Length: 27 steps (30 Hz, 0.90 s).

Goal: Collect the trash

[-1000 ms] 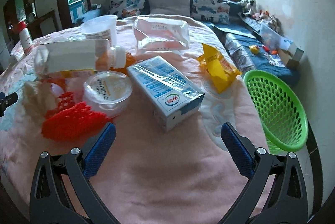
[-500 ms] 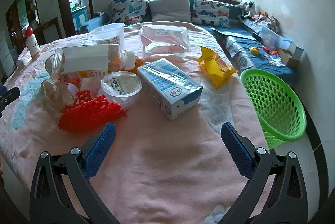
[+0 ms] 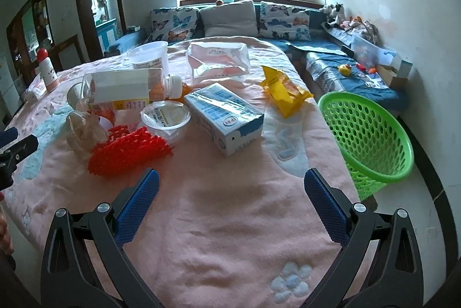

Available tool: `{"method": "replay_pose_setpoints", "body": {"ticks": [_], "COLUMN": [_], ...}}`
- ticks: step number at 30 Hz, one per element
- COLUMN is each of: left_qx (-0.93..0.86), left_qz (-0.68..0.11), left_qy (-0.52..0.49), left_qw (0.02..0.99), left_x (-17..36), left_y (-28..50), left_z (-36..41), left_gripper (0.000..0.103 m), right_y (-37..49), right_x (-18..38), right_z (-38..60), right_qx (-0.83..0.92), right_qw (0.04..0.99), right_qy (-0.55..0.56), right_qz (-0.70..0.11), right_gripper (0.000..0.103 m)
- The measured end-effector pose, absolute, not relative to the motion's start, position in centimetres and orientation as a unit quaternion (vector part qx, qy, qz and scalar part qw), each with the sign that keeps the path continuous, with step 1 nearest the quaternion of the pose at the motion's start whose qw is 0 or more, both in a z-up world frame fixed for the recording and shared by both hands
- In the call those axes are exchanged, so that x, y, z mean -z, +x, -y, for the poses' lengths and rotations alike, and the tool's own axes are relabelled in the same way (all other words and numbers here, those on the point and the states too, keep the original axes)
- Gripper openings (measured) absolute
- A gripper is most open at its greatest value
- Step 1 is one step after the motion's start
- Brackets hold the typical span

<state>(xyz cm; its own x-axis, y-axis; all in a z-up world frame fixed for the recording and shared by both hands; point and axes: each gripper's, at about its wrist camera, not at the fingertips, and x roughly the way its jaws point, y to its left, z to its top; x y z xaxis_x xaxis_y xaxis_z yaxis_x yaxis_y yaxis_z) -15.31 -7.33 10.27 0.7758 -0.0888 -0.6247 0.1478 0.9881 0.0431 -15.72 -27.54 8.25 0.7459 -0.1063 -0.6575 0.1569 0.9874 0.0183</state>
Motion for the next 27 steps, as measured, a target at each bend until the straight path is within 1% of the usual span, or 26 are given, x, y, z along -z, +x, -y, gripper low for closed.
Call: {"method": "replay_pose_setpoints", "body": {"ticks": [9,27], "left_qx": [0.076,0.098], "left_qz": [-0.331,-0.325], "left_qy": [0.036,0.033], "left_qw": [0.940,0.940], "left_x": [-10.3,-10.8], "left_y": [-15.8,-16.3], "left_z": [8.0,9.1], "left_gripper": [0.097,0.097], "right_y": [-17.3,-17.7], "right_x": [-8.7,-9.0], "right_z": [28.0,27.8], "right_qx": [0.079,0.079], "right_qw": [0.937,0.938], "right_qy": [0.037,0.035], "right_qz": [-0.339,-0.336], "right_gripper": [0.099,0.099]}}
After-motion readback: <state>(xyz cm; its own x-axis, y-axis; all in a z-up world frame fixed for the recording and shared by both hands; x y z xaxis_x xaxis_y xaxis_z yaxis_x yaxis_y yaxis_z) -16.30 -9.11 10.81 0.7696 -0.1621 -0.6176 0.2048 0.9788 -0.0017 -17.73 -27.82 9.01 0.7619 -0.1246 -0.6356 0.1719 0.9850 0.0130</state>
